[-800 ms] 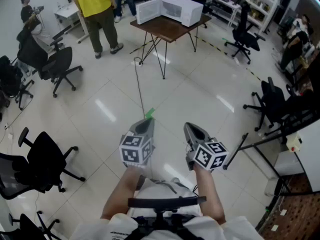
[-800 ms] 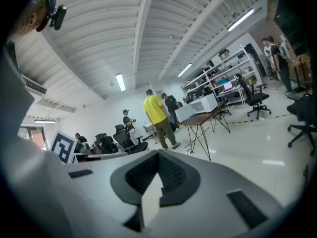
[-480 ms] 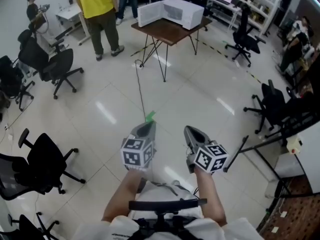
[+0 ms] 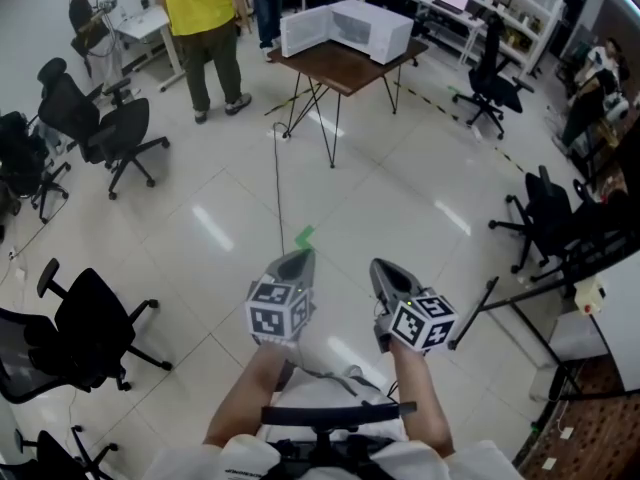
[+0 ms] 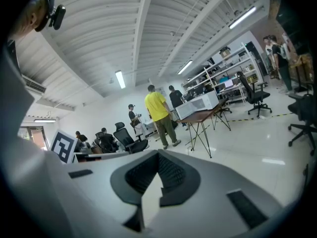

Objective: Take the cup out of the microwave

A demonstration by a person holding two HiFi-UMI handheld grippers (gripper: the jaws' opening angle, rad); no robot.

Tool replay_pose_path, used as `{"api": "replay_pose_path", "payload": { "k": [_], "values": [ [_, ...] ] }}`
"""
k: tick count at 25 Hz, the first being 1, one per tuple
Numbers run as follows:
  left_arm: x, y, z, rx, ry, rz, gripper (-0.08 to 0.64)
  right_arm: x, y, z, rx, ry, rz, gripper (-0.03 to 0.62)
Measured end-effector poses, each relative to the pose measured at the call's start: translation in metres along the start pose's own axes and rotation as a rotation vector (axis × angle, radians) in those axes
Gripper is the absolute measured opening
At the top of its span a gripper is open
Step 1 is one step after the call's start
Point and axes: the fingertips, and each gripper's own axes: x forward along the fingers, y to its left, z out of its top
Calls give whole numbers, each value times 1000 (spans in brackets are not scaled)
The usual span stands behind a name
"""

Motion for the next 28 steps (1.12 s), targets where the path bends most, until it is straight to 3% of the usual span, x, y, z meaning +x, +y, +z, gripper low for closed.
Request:
{"api": "replay_pose_path", "payload": {
  "k": [15, 28],
  "values": [
    [-12, 67, 11, 28, 32, -66, 2, 48, 39, -9, 33, -45, -76, 12],
    [-1, 109, 18, 8, 34, -53, 2, 97, 48, -5, 31, -26, -65, 12]
  ]
}}
